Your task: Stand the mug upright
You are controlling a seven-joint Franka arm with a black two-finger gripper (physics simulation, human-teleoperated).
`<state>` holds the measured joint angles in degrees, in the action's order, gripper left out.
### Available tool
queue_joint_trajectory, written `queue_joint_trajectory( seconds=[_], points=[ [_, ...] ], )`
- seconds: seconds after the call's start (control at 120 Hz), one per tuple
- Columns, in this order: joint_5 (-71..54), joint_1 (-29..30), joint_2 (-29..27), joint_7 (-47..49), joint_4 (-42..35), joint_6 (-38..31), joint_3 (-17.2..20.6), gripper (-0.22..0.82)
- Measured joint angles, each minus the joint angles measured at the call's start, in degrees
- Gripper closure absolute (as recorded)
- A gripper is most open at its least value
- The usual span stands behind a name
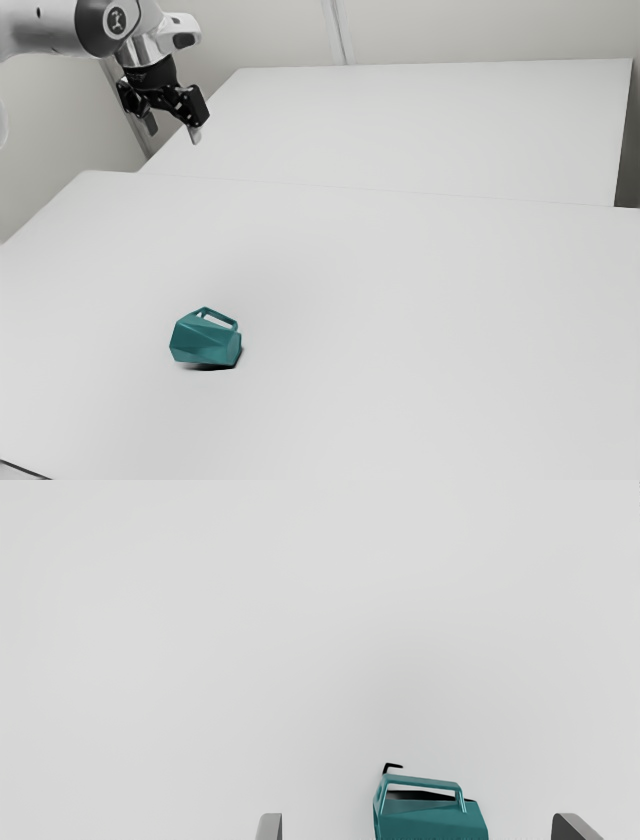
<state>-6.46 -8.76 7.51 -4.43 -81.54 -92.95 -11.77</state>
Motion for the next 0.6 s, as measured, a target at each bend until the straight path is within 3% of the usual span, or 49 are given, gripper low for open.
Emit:
queue_joint_trajectory(
  seconds=[0.183,0.325,0.5,0.6],
  points=[
    [0.84,-0.83,-2.38,-0.42,-2.18,-0.42,-0.10,0.02],
    [5.45,-0.14,-13.46,-0.41,-19.43,-5.51,-0.14,0.02],
    [13.41,2.17,-19.75,-0.42,-33.09,-12.83,-0.54,0.02],
    [17.28,2.26,-22.90,-0.58,-39.99,-16.67,-2.67,0.02]
  ],
)
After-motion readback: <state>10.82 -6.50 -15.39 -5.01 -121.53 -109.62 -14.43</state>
